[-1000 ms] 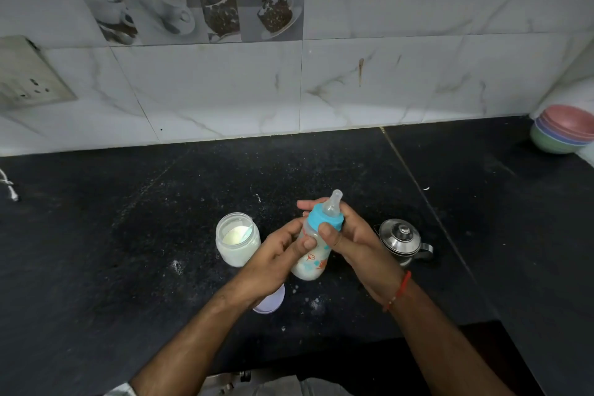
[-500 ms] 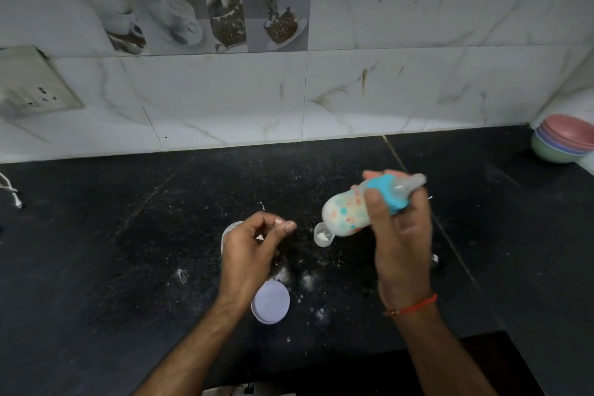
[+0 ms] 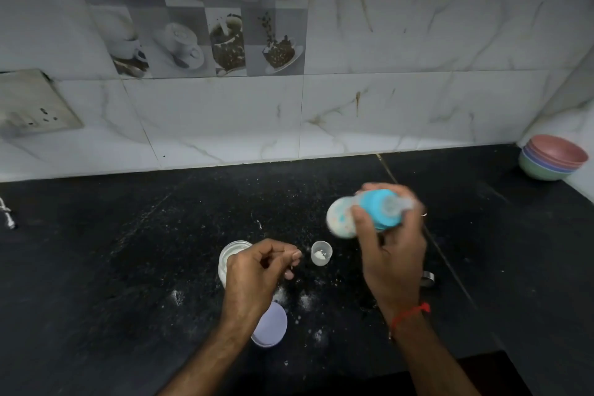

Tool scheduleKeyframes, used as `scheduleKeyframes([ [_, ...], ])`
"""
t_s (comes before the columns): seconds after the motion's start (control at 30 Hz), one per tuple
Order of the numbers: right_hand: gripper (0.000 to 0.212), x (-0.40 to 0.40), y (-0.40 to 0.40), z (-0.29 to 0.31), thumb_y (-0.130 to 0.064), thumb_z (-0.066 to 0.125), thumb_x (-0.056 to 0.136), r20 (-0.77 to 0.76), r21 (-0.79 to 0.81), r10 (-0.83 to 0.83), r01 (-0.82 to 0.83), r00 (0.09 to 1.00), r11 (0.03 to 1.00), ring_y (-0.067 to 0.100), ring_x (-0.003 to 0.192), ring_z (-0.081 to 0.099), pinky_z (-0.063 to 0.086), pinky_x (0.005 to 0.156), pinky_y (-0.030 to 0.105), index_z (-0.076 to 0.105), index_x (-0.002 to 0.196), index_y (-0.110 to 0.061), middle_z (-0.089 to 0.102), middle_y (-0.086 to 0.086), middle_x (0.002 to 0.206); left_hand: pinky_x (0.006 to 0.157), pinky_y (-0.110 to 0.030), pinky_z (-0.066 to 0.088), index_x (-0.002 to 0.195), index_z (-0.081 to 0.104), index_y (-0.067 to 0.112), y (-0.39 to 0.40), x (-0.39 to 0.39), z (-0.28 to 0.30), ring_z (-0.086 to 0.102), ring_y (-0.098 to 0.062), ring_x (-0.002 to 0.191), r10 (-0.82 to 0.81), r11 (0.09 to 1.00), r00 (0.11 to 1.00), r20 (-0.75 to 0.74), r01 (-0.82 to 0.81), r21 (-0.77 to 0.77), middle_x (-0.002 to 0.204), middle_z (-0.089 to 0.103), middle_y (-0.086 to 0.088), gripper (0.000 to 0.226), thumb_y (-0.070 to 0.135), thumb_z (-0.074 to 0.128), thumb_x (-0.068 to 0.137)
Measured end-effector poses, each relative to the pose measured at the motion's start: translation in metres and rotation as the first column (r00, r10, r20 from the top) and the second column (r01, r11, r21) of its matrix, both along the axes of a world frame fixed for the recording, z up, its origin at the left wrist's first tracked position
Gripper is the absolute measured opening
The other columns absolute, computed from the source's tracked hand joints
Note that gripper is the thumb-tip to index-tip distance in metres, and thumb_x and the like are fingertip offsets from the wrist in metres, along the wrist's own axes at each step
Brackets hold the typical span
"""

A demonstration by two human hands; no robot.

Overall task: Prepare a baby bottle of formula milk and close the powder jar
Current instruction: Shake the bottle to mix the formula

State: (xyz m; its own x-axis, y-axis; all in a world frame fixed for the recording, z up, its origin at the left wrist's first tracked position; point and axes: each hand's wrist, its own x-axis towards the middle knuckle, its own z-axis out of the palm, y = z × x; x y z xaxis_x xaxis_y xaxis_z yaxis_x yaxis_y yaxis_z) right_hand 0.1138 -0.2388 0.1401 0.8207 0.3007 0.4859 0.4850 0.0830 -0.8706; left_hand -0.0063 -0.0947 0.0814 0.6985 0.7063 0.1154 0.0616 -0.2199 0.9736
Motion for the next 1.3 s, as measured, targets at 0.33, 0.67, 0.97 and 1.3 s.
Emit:
scheduleKeyframes([
  [0.33, 0.032, 0.007, -0.014, 0.018, -0.023, 0.072, 0.095, 0.037, 0.164, -0.024, 0.018, 0.999, 0.986, 0.020, 0.111, 0.070, 0.056, 0.091, 0.026, 0.055, 0.121, -0.026, 0.070, -0.006, 0.118, 0.055, -0.020, 0.053, 0.090, 0.075, 0.027, -0.009, 0.010, -0.004, 0.066, -0.007, 0.058, -0.129, 0.985, 0.990, -0.061, 0.135, 0.105, 0.077, 0.076, 0.013, 0.011, 0.017, 0.075, 0.093],
  [0.67, 0.032, 0.018, -0.024, 0.022, -0.027, 0.069, 0.092, 0.044, 0.212, -0.033, 0.023, 0.999, 0.977, 0.022, 0.112, 0.070, 0.059, 0.092, 0.031, 0.054, 0.120, -0.027, 0.069, -0.001, 0.121, 0.048, -0.031, 0.046, 0.081, 0.069, 0.027, -0.019, 0.015, -0.008, 0.054, -0.009, 0.048, -0.065, 0.990, 0.996, -0.066, 0.072, 0.124, 0.075, 0.075, 0.008, 0.023, 0.040, 0.061, 0.099],
  [0.97, 0.044, 0.031, -0.016, -0.019, -0.044, 0.077, 0.082, -0.267, -0.160, -0.028, -0.016, 0.963, 0.987, 0.010, 0.096, 0.074, 0.063, 0.081, 0.033, 0.061, 0.114, -0.019, 0.074, -0.004, 0.103, 0.079, -0.042, 0.063, 0.100, 0.066, 0.031, -0.029, 0.031, -0.004, 0.074, -0.013, 0.092, -0.167, 0.986, 0.984, 0.057, 0.167, 0.012, 0.123, 0.069, 0.019, 0.024, 0.046, 0.078, 0.086],
  [1.3, 0.064, 0.034, -0.022, 0.002, -0.030, 0.077, 0.085, -0.436, -0.019, 0.356, -0.404, 0.826, 0.914, 0.024, 0.110, 0.069, 0.060, 0.089, 0.041, 0.046, 0.141, -0.037, 0.069, 0.003, 0.127, 0.082, -0.044, 0.063, 0.119, 0.038, 0.015, -0.039, 0.041, 0.008, 0.074, -0.037, 0.086, -0.296, 0.785, 0.893, 0.339, 0.429, -0.447, 0.094, 0.075, -0.025, 0.053, 0.051, 0.066, 0.094],
])
